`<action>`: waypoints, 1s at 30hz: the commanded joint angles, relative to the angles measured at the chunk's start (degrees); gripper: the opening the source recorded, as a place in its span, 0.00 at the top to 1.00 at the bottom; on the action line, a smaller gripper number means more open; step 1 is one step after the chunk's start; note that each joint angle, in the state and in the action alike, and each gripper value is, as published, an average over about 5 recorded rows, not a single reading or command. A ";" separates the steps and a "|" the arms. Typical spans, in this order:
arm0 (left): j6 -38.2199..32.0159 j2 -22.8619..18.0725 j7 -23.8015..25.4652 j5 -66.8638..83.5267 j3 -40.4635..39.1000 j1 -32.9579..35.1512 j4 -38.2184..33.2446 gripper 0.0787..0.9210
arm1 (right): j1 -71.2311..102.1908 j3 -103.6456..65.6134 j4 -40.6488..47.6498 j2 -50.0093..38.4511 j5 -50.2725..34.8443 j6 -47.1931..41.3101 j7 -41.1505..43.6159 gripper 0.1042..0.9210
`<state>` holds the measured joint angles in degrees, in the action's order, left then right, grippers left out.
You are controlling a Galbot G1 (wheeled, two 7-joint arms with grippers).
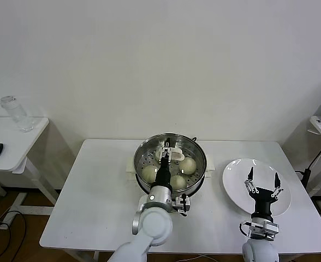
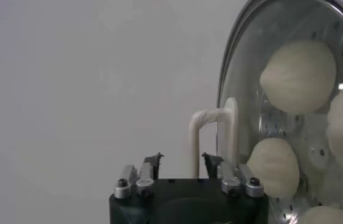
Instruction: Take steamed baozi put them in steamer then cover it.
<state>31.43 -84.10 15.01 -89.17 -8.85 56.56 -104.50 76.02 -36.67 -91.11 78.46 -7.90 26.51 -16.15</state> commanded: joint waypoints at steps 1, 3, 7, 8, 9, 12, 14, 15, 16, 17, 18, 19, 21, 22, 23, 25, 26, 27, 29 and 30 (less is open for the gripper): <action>1.16 5.22 0.54 6.07 -0.47 4.68 -11.31 0.23 | -0.73 0.34 -0.28 0.18 0.14 -0.44 -0.11 0.12; 0.98 5.90 -0.30 8.03 0.30 5.65 -13.30 0.19 | -0.72 0.56 -0.44 0.18 0.26 -0.52 -0.11 0.12; -0.76 6.81 -5.32 16.60 3.89 6.10 -17.10 0.12 | -0.36 0.67 -0.69 0.13 0.40 -0.47 -0.05 0.12; -1.60 7.08 -7.55 20.29 5.28 5.88 -17.90 0.12 | -0.24 0.64 -0.74 0.07 0.40 -0.42 -0.01 0.12; -2.77 7.32 -10.26 24.54 6.83 5.57 -18.54 0.12 | -0.14 0.60 -0.79 0.00 0.39 -0.38 0.03 0.12; -7.50 7.72 -18.68 39.71 12.06 4.22 -18.72 0.12 | 0.07 0.38 -0.92 -0.28 0.36 -0.45 0.07 0.12; -11.59 7.80 -23.50 50.89 16.55 3.47 -17.29 0.12 | 0.24 0.38 -1.20 -0.64 0.10 -1.04 -0.09 0.12; -14.07 7.82 -25.30 56.38 19.02 3.33 -16.29 0.12 | 0.34 0.49 -1.42 -0.86 -0.18 -1.45 -0.17 0.12; -16.75 7.86 -25.98 61.06 21.60 3.38 -15.08 0.12 | 0.49 0.65 -1.78 -1.15 -0.75 -2.13 -0.21 0.12; -19.60 7.99 -26.09 66.20 24.55 3.56 -13.55 0.12 | 0.66 0.88 -2.22 -1.50 -1.54 -2.90 -0.29 0.12; -22.47 8.14 -25.91 70.54 26.93 3.83 -12.20 0.12 | 0.79 1.10 -2.63 -1.83 -2.34 -3.64 -0.34 0.12; -25.28 8.31 -25.26 75.13 29.32 4.23 -10.63 0.12 | 0.93 1.34 -3.09 -2.19 -3.29 -4.54 -0.45 0.12; -29.60 8.79 -23.27 83.60 33.92 5.23 -7.47 0.12 | 1.13 1.85 -3.99 -2.97 -5.05 -6.70 -1.19 0.12; -31.56 8.95 -21.95 87.24 36.25 5.86 -6.06 0.12 | 1.23 2.05 -4.41 -3.33 -5.82 -7.65 -1.47 0.12; -33.02 9.19 -20.51 90.89 38.57 6.60 -4.46 0.12 | 1.34 2.24 -4.87 -3.73 -6.75 -8.65 -1.69 0.12; -35.48 9.60 -17.91 95.71 42.42 8.24 -1.71 0.12 | 1.60 2.43 -5.70 -4.36 -8.54 -9.97 -1.38 0.12; -36.52 9.81 -16.64 97.44 43.85 9.13 -0.55 0.12 | 1.77 2.46 -6.15 -4.61 -9.54 -10.48 -0.89 0.12; -37.46 10.06 -15.55 98.53 44.82 10.09 0.43 0.12 | 1.90 2.46 -6.50 -4.83 -10.53 -10.86 -0.44 0.12; -39.34 10.30 -13.82 99.40 45.60 12.13 1.47 0.12 | 2.05 2.40 -6.76 -5.15 -11.90 -11.08 0.42 0.12; -40.37 10.31 -13.27 99.45 45.57 13.39 1.63 0.12 | 2.07 2.38 -6.65 -5.32 -12.29 -11.13 0.67 0.12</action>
<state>8.60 -75.34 -1.82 -22.58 18.85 62.99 -111.96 77.60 -34.73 -95.42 75.10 -12.96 20.38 -16.78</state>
